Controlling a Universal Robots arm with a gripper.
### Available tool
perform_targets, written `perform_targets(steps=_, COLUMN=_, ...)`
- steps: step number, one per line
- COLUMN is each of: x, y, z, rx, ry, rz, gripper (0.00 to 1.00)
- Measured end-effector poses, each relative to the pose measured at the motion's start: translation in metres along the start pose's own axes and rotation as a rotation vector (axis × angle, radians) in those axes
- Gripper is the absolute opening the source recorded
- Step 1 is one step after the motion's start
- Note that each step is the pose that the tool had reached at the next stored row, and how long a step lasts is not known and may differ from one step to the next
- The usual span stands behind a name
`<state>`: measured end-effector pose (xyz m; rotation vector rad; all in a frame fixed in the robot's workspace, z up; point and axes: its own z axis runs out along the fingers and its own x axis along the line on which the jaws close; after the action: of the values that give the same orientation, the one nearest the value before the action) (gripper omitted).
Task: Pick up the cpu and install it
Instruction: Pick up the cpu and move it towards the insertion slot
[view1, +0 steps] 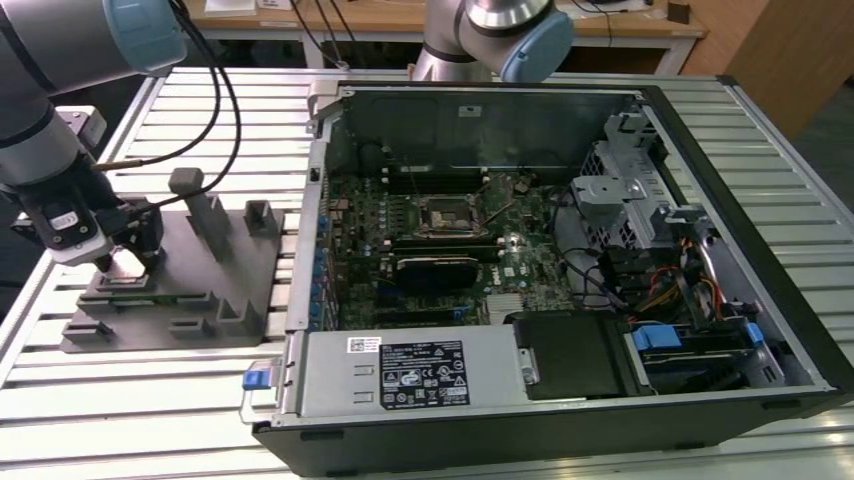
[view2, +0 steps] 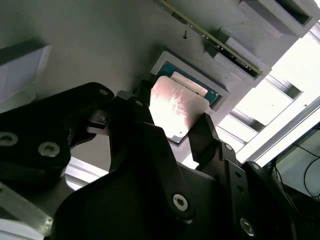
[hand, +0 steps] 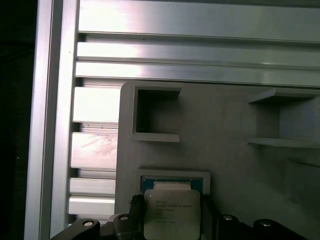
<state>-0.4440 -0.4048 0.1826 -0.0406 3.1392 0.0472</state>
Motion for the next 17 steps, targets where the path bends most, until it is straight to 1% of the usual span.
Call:
perform_targets(steps=6, x=-0.0011, y=0.0000, z=-0.0002, rx=-0.0003, ry=0.0000, rz=0.000, gripper=0.55)
perform_targets(steps=7, x=-0.0011, y=0.0000, z=-0.0006, rx=-0.0004, ry=0.0000, rz=0.000, gripper=0.62)
perform_targets(steps=13, x=-0.0011, y=0.0001, z=-0.0032, rx=-0.0004, ry=-0.0001, rz=0.000, gripper=0.62)
perform_targets(steps=17, x=-0.0011, y=0.0001, z=-0.0035, rx=-0.0006, ry=-0.0002, rz=0.000, gripper=0.62)
